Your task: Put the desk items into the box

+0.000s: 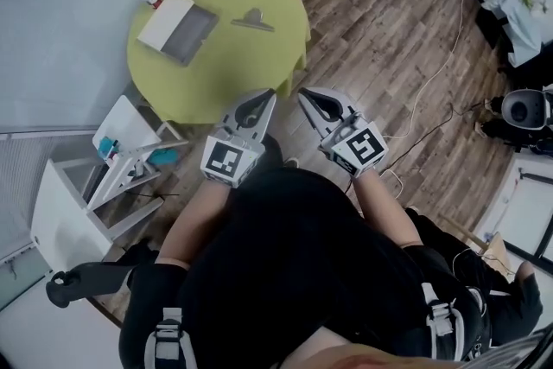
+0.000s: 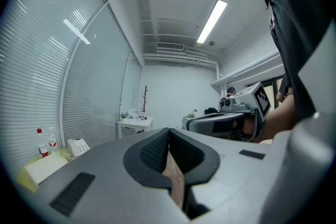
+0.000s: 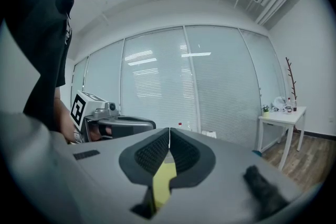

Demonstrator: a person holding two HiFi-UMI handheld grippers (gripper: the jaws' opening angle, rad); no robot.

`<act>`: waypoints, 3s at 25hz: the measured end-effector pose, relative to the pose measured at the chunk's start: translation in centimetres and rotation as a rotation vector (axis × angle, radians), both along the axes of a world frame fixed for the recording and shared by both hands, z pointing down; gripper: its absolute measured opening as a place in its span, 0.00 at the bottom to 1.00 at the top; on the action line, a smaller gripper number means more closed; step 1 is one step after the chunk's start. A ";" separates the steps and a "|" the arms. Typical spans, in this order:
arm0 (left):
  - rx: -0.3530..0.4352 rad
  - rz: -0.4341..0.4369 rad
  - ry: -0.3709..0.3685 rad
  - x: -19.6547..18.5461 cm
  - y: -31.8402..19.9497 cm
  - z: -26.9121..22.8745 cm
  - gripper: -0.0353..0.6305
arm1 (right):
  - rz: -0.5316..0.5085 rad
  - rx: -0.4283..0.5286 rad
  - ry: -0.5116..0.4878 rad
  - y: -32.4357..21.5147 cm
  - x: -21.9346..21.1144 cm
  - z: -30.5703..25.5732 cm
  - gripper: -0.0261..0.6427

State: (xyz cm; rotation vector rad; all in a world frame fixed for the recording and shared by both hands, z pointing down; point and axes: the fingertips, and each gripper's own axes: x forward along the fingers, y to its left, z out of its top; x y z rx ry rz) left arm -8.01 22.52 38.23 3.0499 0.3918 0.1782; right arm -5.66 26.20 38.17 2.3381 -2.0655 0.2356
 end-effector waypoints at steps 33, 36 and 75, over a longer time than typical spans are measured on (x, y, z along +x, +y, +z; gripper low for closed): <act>-0.039 -0.051 -0.010 14.1 -20.6 1.0 0.07 | -0.075 -0.095 -0.003 -20.4 13.8 2.0 0.06; -0.043 -0.084 -0.016 14.6 -21.5 1.8 0.07 | -0.096 -0.085 -0.003 -21.4 14.9 2.5 0.06; -0.071 -0.832 -0.108 25.0 -26.2 12.0 0.07 | -0.922 -0.576 0.153 -28.7 27.9 25.4 0.08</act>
